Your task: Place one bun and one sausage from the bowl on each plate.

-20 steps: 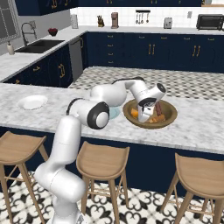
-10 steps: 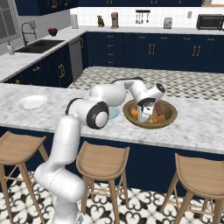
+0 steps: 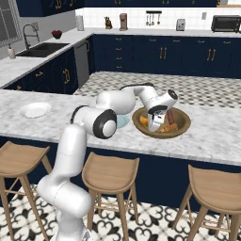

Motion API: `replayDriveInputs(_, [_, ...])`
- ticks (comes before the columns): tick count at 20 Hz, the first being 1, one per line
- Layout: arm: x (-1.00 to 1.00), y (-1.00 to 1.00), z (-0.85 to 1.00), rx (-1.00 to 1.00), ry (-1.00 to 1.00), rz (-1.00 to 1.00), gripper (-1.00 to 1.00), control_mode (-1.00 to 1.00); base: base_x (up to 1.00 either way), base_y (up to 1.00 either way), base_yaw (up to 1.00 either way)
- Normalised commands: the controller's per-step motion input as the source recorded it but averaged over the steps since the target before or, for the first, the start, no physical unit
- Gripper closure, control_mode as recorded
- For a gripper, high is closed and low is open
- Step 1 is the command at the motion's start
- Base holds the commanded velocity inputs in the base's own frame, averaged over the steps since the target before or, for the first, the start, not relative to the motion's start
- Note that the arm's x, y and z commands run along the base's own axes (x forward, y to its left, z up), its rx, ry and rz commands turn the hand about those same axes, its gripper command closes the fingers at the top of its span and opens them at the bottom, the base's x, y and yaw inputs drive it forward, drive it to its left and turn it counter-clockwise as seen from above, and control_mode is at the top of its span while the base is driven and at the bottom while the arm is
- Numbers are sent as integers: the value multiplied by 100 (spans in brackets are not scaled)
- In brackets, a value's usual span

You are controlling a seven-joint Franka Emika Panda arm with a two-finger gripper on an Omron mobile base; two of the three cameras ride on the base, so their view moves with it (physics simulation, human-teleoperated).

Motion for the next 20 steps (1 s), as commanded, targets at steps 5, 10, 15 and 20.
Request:
replayDriveInputs(5, [-5, 7, 0, 0, 0, 1, 100, -100, 0, 0, 0])
replayDriveInputs(10, [-7, 10, 23, 0, 0, 4, 100, -100, 0, 0, 0])
replayDriveInputs(15, [-36, 15, 62, -2, -4, 14, 100, -100, 0, 0, 0])
replayDriveInputs(20, [-33, 50, 59, -7, -15, 25, 100, -100, 0, 0, 0])
